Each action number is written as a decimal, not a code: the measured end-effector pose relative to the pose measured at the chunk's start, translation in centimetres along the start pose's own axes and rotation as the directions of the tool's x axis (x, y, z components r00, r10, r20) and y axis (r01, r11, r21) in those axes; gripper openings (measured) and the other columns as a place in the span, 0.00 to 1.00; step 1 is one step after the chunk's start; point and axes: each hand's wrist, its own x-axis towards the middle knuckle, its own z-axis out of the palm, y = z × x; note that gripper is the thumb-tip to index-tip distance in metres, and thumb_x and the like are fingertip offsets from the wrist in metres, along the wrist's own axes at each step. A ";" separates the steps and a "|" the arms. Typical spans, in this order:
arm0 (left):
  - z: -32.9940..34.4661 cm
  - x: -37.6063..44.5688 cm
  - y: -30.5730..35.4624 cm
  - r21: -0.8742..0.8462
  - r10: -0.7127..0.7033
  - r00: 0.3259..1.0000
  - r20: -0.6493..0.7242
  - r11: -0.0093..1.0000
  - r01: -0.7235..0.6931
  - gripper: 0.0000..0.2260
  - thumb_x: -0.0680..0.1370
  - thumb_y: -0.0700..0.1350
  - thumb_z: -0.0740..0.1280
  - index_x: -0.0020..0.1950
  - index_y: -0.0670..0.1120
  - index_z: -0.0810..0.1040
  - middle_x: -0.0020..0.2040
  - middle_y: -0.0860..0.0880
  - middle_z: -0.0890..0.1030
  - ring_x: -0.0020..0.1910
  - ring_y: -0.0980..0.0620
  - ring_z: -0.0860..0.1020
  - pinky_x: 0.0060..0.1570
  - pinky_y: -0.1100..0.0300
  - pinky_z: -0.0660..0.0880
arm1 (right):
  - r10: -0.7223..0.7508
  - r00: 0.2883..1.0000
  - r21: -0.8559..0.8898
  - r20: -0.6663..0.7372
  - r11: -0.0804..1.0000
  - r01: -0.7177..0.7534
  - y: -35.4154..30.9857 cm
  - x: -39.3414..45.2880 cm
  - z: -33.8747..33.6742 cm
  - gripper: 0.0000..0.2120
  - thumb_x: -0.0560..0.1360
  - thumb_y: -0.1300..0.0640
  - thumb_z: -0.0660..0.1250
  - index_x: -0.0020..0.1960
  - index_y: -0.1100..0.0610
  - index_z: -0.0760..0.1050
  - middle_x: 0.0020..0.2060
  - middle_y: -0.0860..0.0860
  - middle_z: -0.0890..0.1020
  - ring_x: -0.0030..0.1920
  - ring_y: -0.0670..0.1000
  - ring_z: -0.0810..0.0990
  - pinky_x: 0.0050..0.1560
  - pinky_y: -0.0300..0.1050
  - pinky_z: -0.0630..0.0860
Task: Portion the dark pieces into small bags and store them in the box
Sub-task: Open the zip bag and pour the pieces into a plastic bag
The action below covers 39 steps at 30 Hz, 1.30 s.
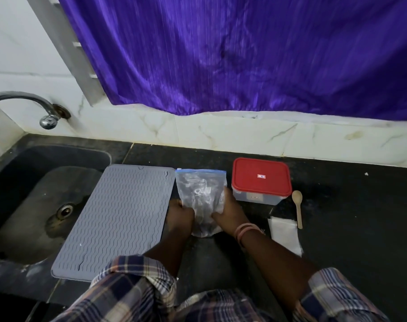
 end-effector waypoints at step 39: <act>-7.7 -5.9 2.7 -0.150 0.651 0.757 0.059 0.755 -0.638 0.10 0.82 0.37 0.66 0.55 0.46 0.86 0.49 0.53 0.87 0.50 0.57 0.84 0.53 0.54 0.81 | -0.589 0.806 -0.396 0.058 0.727 0.561 -12.6 -6.2 -3.6 0.03 0.77 0.58 0.67 0.50 0.54 0.78 0.47 0.50 0.79 0.49 0.50 0.76 0.52 0.49 0.74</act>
